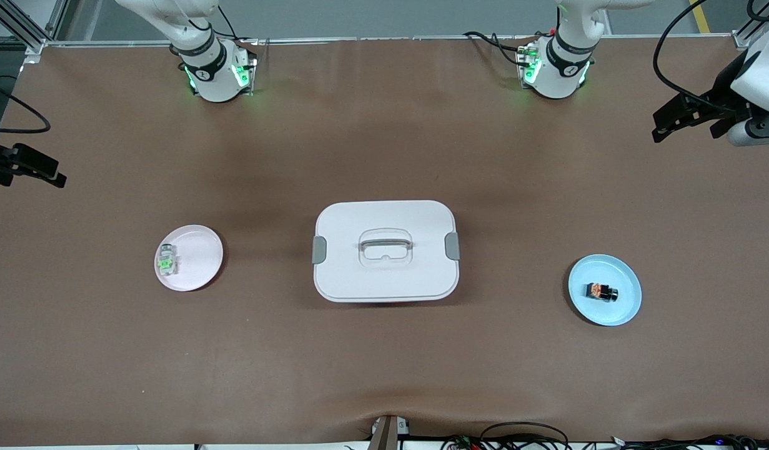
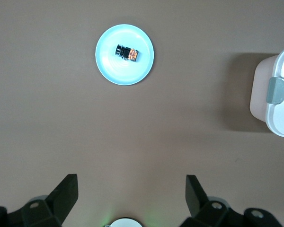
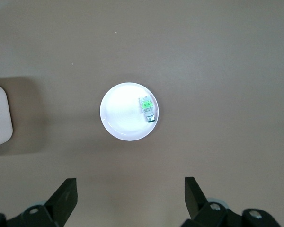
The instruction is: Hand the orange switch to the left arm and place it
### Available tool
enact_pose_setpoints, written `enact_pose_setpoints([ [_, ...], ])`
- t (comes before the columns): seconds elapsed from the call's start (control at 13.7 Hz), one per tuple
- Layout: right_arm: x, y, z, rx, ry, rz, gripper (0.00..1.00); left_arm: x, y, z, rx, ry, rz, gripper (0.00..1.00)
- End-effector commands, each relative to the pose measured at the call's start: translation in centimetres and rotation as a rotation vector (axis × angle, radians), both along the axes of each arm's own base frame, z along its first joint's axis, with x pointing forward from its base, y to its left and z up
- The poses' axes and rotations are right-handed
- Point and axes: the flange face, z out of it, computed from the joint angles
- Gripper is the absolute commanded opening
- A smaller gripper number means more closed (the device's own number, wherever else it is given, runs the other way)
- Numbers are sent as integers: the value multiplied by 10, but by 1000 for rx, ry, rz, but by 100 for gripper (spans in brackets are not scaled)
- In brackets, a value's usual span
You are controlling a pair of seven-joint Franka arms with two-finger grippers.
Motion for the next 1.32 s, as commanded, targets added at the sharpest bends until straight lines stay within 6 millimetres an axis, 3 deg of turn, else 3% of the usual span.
enact_pose_setpoints([
  [0.0,-7,3,4,-4,-10,-14,100,4,-2,4,2,4,-7,100],
  [0.22,-9,-1,4,2,-6,-28,100,4,-3,4,3,2,-9,100],
  [0.44,-9,3,3,3,4,-159,100,4,-3,9,1,-7,-1,100],
  [1.24,-9,4,2,4,7,-152,100,9,7,8,15,-10,21,100],
])
